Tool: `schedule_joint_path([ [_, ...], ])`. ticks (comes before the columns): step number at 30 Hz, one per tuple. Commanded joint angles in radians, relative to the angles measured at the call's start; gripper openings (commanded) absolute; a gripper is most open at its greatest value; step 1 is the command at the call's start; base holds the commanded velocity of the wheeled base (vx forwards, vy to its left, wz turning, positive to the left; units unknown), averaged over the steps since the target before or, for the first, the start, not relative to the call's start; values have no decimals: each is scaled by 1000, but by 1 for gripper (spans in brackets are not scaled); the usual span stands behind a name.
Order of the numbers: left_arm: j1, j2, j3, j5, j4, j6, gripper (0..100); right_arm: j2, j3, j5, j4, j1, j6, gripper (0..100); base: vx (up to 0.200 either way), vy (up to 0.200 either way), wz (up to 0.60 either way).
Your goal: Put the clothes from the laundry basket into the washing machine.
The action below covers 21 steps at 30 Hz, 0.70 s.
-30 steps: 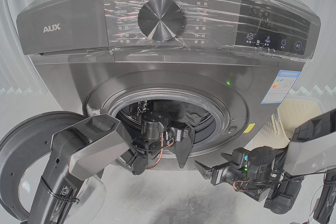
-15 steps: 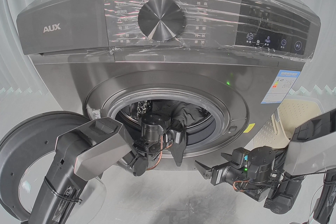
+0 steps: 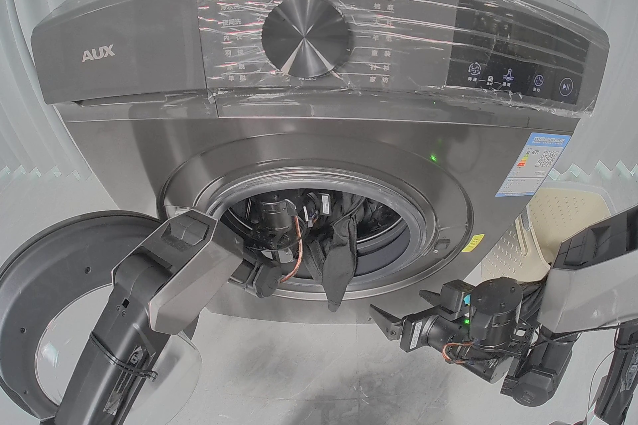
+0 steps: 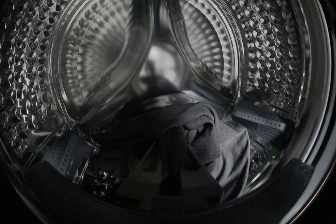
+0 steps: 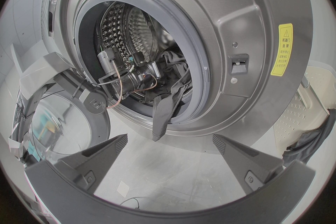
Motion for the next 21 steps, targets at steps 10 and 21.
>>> schedule_joint_path([
  [10, -1, -14, 42, 4, -5, -9, 100, 0, 2, 0, 1, -1, 0, 100, 0, 0, 0],
  [21, -77, -146, 372, -94, -4, -12, 100, 2, 2, 0, 1, 1, 0, 100, 0, 0, 0],
])
